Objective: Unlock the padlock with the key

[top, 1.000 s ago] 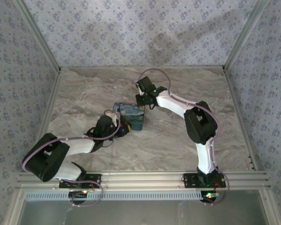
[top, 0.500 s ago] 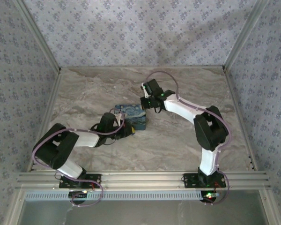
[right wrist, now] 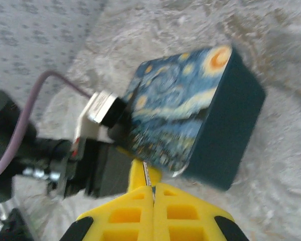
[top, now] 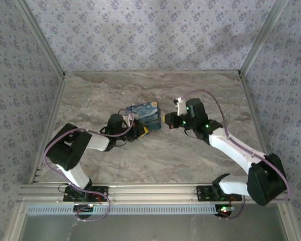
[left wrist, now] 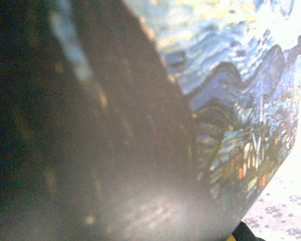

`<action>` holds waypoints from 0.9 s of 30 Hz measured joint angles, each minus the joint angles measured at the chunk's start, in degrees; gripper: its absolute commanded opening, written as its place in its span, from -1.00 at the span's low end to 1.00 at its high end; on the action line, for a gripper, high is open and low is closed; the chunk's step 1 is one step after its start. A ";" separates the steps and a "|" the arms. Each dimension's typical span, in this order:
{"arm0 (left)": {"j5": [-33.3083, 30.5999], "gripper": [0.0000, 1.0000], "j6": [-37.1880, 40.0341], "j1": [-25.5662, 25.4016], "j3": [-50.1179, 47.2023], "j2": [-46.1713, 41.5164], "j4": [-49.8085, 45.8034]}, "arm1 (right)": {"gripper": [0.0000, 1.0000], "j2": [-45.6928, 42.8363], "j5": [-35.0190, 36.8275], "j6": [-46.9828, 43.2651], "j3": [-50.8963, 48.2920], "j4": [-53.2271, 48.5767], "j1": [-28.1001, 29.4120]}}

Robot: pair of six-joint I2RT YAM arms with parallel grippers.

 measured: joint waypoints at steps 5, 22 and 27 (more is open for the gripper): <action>1.25 -1.00 -3.56 0.09 2.47 1.51 0.55 | -1.00 -2.19 -4.83 6.60 -9.90 9.20 -0.44; 2.08 -1.00 -8.04 0.31 3.89 1.55 1.64 | -1.00 12.02 -3.17 26.80 -20.28 40.59 4.22; 2.10 -1.00 -8.94 0.31 3.89 1.55 3.15 | -1.00 18.71 -0.59 33.73 -21.84 51.87 5.40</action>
